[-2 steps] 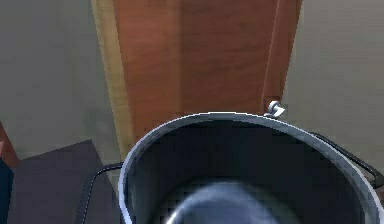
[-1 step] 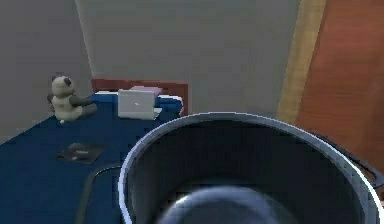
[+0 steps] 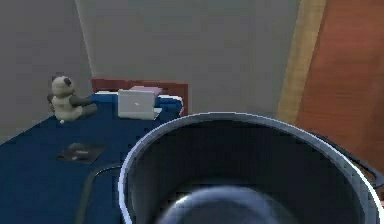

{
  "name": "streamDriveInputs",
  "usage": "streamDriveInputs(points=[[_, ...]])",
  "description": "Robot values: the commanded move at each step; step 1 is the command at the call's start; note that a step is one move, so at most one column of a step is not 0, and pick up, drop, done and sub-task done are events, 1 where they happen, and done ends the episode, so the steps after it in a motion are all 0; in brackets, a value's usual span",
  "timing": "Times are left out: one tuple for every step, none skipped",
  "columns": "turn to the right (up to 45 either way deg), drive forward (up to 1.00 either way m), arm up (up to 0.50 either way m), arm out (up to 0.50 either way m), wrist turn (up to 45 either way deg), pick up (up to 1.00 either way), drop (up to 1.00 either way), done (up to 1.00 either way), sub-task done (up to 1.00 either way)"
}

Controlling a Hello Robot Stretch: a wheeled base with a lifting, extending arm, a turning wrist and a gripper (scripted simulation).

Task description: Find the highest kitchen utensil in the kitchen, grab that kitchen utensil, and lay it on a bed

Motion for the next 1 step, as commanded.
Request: streamDriveInputs(points=[[0.0,1.00,0.00,0.00,0.0,0.00,0.00,0.00,0.00]])
